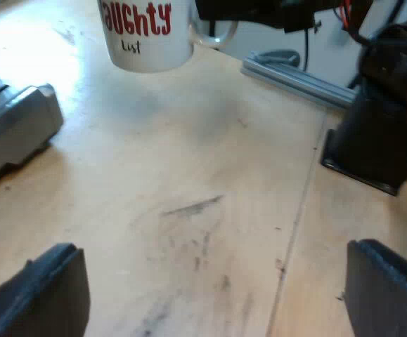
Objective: Remove mug from coffee machine
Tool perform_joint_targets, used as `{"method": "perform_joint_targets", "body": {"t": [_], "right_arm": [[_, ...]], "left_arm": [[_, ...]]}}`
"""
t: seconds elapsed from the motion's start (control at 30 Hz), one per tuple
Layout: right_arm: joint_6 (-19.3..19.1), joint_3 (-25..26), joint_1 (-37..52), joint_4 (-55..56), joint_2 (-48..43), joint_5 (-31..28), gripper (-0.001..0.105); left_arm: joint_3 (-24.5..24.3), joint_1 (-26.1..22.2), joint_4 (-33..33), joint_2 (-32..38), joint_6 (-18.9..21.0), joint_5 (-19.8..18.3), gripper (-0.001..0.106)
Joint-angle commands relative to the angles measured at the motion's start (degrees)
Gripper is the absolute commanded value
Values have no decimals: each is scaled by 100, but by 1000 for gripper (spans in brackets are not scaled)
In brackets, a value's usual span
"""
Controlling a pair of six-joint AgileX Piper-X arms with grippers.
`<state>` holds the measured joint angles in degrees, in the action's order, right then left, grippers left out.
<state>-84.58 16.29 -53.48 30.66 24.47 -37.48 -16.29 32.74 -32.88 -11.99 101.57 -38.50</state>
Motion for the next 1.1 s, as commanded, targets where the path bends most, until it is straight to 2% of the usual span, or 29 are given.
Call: {"method": "perform_joint_targets", "body": {"t": [0.03,0.13,0.23,0.6,0.73,0.87,1.1], "right_arm": [[-8,-21,-2,-589,-74,-170,0],[-8,-50,-2,-612,-74,-493,0],[-8,-79,-2,-603,-74,-783,0],[-95,-85,786,-791,385,-803,0],[-259,-85,1250,-1141,795,-399,0],[-833,-85,1705,-1784,1326,191,0],[-1162,-156,2370,-3219,2162,855,0]], "left_arm": [[-20,23,16,14,-14,456,77],[-20,23,63,14,-14,658,77],[-20,23,65,14,-14,698,77],[-20,23,-282,14,-2,698,77],[-20,23,-280,14,-2,698,77],[-20,23,-280,14,-2,698,77],[-20,23,-280,14,-2,698,77]]}}
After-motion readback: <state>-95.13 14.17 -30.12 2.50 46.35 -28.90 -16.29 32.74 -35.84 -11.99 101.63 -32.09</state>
